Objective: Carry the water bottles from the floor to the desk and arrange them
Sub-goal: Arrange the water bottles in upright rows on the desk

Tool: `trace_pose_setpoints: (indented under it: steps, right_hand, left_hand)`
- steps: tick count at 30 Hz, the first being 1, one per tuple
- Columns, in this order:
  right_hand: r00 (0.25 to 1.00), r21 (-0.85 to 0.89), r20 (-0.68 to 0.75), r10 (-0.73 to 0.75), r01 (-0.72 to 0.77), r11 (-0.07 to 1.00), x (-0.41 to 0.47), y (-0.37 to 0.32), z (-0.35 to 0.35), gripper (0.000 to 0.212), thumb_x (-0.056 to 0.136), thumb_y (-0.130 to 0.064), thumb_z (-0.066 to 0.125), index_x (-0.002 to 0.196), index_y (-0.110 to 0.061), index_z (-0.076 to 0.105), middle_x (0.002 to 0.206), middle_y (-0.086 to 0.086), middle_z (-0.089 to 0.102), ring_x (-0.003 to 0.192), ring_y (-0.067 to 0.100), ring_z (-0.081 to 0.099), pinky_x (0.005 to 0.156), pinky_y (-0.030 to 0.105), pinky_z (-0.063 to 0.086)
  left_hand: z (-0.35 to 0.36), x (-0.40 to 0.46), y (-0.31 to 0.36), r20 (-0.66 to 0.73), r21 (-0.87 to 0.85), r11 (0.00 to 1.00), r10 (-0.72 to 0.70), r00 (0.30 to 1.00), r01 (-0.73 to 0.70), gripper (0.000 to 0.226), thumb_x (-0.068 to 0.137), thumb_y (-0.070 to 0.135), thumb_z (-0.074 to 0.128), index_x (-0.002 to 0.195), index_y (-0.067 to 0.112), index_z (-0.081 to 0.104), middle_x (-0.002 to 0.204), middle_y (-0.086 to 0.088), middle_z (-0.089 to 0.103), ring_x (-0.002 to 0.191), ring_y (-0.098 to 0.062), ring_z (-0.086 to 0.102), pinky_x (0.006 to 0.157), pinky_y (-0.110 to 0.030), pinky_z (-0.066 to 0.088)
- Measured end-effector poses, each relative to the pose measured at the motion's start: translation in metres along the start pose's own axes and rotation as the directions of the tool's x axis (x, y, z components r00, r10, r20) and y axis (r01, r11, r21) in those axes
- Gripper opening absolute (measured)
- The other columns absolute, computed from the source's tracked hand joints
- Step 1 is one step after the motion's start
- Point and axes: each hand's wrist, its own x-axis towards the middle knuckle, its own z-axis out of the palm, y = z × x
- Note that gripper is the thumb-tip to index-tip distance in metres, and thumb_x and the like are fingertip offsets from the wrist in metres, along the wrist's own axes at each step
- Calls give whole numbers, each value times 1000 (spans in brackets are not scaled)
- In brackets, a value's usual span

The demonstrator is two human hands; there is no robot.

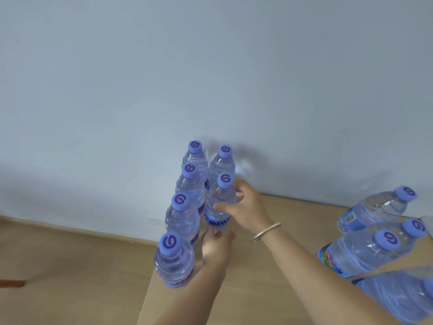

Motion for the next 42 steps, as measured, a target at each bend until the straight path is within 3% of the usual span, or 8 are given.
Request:
trace_pose_setpoints:
  steps: [3,11,23,28,32,34,37,42]
  right_hand:
    - [1000,-12,9,8,-8,1000,3,1,0,50,59,-22,85,100,-36,59,104,-11,67,97,10,61,83,18,48]
    - [1000,-80,11,-4,5,997,7,-2,-4,48,63,-24,84,89,-49,52,93,-30,58,85,-18,53,69,0,41]
    - [996,-102,41,-85,88,991,-5,-5,-7,58,70,-26,80,121,-31,52,111,-19,52,100,0,51,76,-5,34]
    - [981,-76,-177,-80,68,995,-30,-10,-32,61,77,-24,74,131,-14,49,120,-10,49,113,4,48,97,19,39]
    - [816,-124,-557,-154,101,987,-71,-5,-72,42,82,-6,67,121,-5,54,114,-1,51,109,19,53,95,30,43]
    - [662,-188,-726,-187,71,980,-95,1,-90,46,80,1,65,124,0,50,119,12,50,112,25,48,99,36,40]
    - [483,-283,-843,-237,-22,959,-128,13,-113,55,75,3,65,126,5,44,123,23,46,117,22,35,103,19,28]
    - [473,-183,-876,-88,-157,971,-144,33,-129,73,77,1,66,139,1,29,142,17,35,132,28,28,109,31,24]
  left_hand:
    - [0,5,3,-7,-20,1000,15,1000,-15,35,83,2,56,114,17,53,106,-5,58,80,-9,52,66,-22,38]
    - [5,15,2,-3,-79,997,14,1000,-14,46,83,-3,53,125,13,50,121,-4,58,98,-15,53,84,-27,37]
    - [3,16,-1,-4,30,999,29,1000,-29,43,85,0,53,126,11,48,113,-6,59,101,-24,56,88,-33,42]
    - [1,5,-7,11,138,990,29,1000,-30,50,86,6,54,134,13,43,119,-5,59,98,-25,58,82,-31,47]
    - [9,-6,-19,52,191,981,3,999,-12,63,87,8,52,146,14,29,97,5,49,74,-11,47,68,-23,38]
    - [16,-11,-26,117,267,963,18,993,-49,64,87,7,52,145,7,27,101,0,49,75,-8,46,70,-23,37]
    - [34,-24,-35,219,330,941,4,976,-78,69,88,9,52,148,9,20,137,-9,43,103,-16,48,84,-22,33]
    - [63,-44,-44,337,387,909,19,941,-157,67,86,8,55,147,8,24,147,-11,37,134,-19,37,94,-24,32]
